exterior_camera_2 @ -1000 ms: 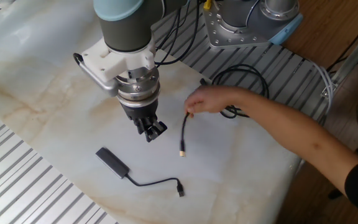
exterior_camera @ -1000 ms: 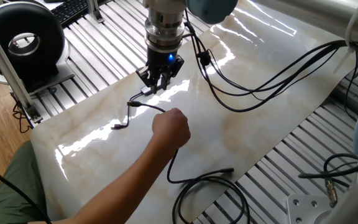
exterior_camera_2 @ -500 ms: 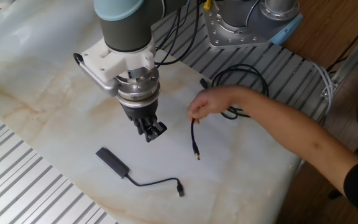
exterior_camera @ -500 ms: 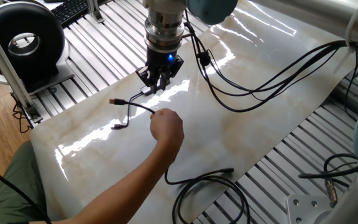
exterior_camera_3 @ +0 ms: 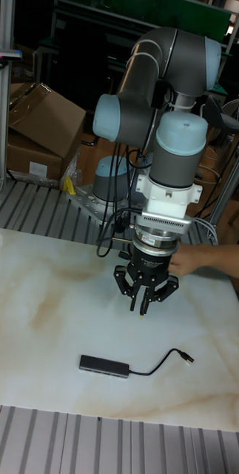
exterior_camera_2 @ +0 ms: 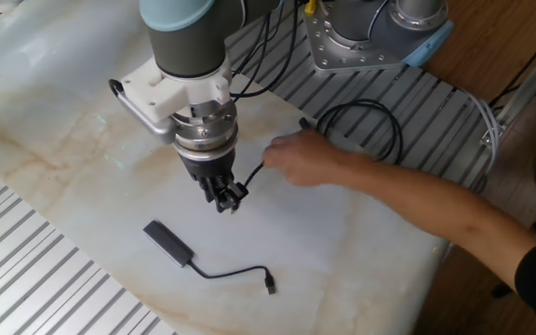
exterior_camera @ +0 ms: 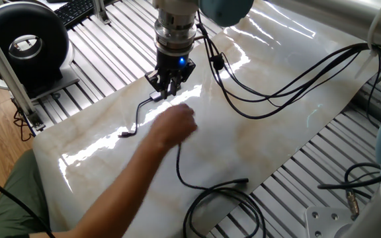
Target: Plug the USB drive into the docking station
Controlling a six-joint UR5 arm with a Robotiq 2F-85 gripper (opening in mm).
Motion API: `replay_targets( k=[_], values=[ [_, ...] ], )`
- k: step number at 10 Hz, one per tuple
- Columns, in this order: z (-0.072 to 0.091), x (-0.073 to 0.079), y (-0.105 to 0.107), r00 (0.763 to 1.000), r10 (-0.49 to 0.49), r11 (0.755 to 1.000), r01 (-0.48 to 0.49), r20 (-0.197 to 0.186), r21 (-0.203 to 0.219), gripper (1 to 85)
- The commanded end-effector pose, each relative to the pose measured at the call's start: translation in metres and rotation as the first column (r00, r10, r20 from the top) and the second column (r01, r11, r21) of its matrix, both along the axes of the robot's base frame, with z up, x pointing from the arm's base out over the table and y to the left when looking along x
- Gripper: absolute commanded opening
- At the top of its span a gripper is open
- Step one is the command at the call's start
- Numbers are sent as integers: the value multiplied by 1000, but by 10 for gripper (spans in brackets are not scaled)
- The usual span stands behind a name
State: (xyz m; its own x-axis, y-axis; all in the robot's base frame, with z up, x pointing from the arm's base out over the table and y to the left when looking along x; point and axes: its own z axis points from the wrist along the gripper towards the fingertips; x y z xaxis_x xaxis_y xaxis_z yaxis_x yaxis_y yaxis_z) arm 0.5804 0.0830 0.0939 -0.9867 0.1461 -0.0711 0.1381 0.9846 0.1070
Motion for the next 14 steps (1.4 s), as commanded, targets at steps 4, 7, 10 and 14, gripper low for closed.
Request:
replay_targets(
  k=[4,7,10,14],
  values=[
    [0,4,6,1000,-19,999,19,13,28,290],
    [-7,1,10,999,-37,999,37,8,31,290],
    [-8,1,15,998,-65,997,64,21,37,270],
    [-11,-1,9,995,-93,996,93,20,11,230]
  ],
)
